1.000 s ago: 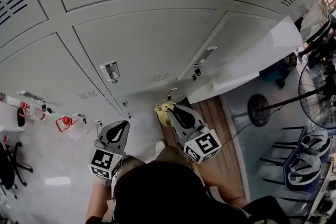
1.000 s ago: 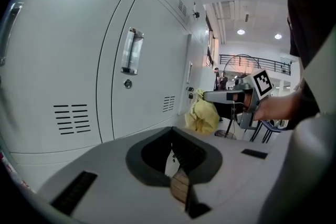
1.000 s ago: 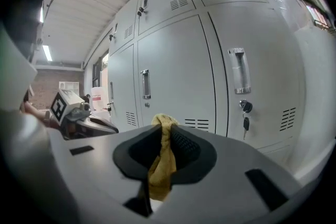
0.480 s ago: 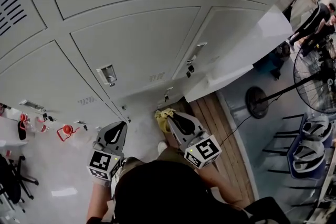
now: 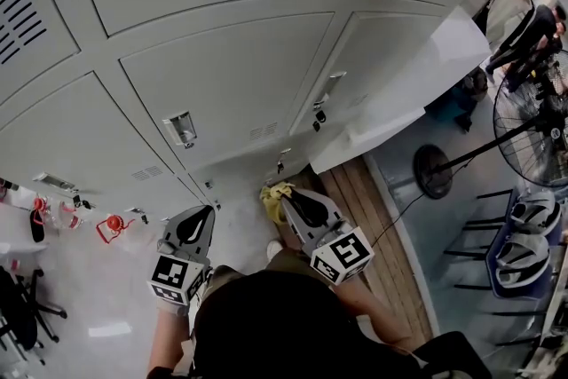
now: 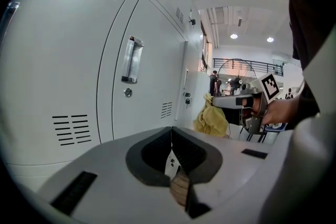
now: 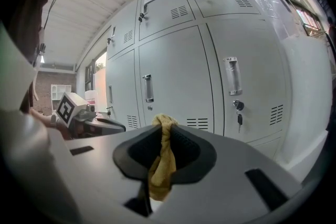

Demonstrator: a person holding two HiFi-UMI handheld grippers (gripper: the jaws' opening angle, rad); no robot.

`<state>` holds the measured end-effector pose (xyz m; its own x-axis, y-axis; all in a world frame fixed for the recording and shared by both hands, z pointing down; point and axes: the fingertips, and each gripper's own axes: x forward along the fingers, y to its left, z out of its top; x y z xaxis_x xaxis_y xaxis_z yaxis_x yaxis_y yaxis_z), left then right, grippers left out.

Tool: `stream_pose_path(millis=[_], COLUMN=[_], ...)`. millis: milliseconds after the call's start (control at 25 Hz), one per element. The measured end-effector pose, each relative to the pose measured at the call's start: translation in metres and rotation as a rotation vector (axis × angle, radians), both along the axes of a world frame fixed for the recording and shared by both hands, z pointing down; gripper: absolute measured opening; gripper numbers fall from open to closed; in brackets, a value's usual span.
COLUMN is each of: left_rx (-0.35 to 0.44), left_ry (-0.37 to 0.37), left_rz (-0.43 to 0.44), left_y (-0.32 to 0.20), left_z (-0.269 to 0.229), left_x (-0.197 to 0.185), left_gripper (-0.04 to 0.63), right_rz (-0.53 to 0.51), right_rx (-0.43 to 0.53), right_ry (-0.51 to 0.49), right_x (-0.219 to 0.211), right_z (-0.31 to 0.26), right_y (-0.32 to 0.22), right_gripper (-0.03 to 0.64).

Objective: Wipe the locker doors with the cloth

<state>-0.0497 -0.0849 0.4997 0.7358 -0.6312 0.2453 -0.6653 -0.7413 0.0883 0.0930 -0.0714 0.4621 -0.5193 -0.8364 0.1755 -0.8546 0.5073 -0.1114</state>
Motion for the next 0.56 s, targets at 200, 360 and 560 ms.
stream_pose_path(millis=[200,360,560], left_rx=[-0.004,-0.017,0.003], left_ry=[-0.003,-0.005,-0.008], left_rz=[0.013,0.024,0.042], left_y=[0.002,0.006,0.01], left_z=[0.0,0.001,0.0], left_x=[0.003,0.006,0.012], left_gripper=[0.009,0.009,0.009], right_rz=[0.0,0.001,0.004], right_rx=[-0.002,0.005,0.007], right_ry=[-0.003,-0.004,-0.008], right_x=[0.001,0.002,0.007], right_z=[0.001,-0.003,-0.003], right_y=[0.001,0.001,0.003], right_gripper=[0.058,0.058,0.058])
